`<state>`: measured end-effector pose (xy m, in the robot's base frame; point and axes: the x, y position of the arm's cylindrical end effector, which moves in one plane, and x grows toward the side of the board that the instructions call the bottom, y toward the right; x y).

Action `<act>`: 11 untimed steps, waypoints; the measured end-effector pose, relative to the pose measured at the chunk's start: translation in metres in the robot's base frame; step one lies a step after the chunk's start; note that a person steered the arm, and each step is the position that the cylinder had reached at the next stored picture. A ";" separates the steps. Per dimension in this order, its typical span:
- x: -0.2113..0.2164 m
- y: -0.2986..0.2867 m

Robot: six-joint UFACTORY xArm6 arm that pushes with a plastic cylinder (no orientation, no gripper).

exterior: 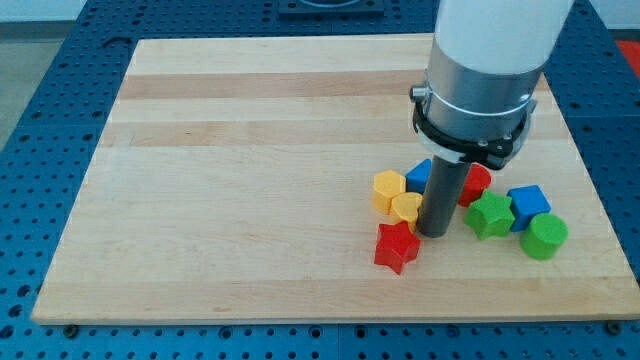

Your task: Move the group of green blocks blue cube red circle

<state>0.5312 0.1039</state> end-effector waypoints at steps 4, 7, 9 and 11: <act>0.058 0.077; 0.012 0.187; 0.004 0.132; 0.004 0.067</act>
